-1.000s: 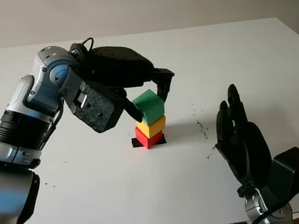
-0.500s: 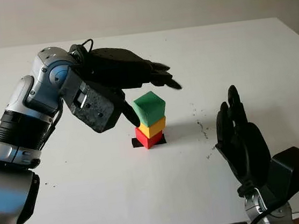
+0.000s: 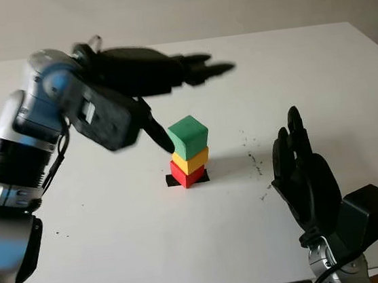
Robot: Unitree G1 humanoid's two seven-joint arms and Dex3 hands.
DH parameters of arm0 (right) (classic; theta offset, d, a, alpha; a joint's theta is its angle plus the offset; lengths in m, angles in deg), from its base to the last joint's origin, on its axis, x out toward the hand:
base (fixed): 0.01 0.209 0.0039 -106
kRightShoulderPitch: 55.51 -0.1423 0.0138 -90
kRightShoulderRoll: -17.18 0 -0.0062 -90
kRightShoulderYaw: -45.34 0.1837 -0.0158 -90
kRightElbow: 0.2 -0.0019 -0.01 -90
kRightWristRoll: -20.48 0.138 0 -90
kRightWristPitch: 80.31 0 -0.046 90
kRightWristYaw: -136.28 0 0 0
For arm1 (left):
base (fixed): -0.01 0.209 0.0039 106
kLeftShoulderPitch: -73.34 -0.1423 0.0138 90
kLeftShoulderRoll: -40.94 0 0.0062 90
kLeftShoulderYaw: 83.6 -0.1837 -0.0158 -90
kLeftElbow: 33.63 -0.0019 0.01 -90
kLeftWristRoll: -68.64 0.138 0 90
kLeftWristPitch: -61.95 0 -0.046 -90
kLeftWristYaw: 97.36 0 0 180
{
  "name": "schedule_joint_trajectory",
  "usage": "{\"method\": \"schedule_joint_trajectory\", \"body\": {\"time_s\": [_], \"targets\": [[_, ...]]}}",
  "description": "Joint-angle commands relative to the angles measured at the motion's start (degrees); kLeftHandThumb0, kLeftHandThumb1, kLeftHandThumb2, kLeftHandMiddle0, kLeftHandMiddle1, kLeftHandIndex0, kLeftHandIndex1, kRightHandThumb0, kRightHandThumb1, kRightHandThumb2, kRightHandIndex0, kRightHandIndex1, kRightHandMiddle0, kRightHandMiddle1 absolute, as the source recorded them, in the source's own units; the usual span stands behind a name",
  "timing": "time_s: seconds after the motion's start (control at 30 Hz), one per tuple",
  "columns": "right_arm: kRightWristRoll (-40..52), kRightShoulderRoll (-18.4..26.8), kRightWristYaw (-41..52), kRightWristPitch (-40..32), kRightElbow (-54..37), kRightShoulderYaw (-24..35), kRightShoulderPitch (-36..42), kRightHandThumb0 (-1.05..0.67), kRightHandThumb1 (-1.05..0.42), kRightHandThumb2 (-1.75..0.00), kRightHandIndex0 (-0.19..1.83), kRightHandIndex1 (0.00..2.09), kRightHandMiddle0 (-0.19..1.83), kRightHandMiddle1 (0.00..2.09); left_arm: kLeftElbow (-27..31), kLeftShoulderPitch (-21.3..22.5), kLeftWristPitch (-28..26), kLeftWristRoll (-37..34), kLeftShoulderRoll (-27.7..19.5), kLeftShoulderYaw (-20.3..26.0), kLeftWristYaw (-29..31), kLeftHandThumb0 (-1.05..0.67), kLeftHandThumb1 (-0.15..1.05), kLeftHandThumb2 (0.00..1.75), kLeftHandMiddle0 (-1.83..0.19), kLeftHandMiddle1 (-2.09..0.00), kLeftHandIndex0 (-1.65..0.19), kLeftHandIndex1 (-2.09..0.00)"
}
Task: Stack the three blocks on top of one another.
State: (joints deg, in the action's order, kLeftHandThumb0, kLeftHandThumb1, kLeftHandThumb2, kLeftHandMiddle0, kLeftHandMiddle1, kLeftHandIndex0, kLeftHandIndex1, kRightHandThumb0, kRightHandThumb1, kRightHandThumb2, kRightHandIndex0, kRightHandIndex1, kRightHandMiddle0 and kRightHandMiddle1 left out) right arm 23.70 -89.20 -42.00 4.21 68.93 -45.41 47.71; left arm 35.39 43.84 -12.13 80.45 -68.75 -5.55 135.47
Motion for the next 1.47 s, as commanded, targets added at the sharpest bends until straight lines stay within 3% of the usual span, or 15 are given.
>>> {"method": "schedule_joint_trajectory", "body": {"time_s": [0.0,0.17,0.3,0.53,0.73,0.97,1.43], "targets": [[0.4,0.2,0.2,-0.1,-0.1,0.2,-0.8,-0.77,-1.05,-0.6,-0.19,0.0,-0.19,0.0,0.4,-3.0,-1.5,-3.1,-1.1,3.7,-1.4,-0.97,1.04,0.49,0.19,0.0,0.19,0.0],[1.1,0.8,1.0,-0.6,-0.2,0.8,-1.2,-0.75,-1.05,-0.61,-0.19,0.0,-0.19,0.0,3.4,-12.6,-5.7,-11.8,1.3,11.0,-6.9,-0.9,1.05,0.62,0.19,0.0,0.19,0.0],[1.7,1.0,1.5,-0.8,-0.1,1.2,-1.4,-0.73,-1.05,-0.61,-0.19,0.0,-0.19,0.0,7.6,-23.3,-8.4,-18.9,5.9,16.6,-13.7,-0.89,1.05,0.63,0.19,0.0,0.19,0.0],[2.0,0.9,1.4,-2.1,-0.2,1.8,-2.6,-0.73,-1.05,-0.63,-0.19,0.0,-0.19,0.0,12.7,-39.0,-10.4,-26.5,12.3,20.3,-19.1,-0.84,1.05,0.7,0.19,0.0,0.19,0.0],[0.8,0.8,0.5,-3.2,0.7,1.4,-5.2,-0.72,-1.05,-0.66,-0.19,0.0,-0.19,0.0,14.2,-48.2,-7.2,-27.2,16.1,20.6,-21.6,-0.82,1.05,0.72,0.19,0.0,0.19,0.0],[-0.4,0.2,-1.3,-5.6,2.4,0.6,-8.6,-0.71,-1.05,-0.68,-0.19,0.0,-0.19,0.0,14.8,-54.3,-6.3,-28.0,22.3,20.2,-26.6,-0.81,1.05,0.71,0.19,0.0,0.19,0.0],[-1.6,-0.4,-2.4,-6.2,4.2,-0.9,-9.7,-0.68,-1.05,-0.74,-0.19,0.0,-0.19,0.0,17.3,-57.1,-4.9,-27.1,25.6,19.4,-30.3,-0.79,1.05,0.7,0.19,0.0,0.19,0.0]]}}
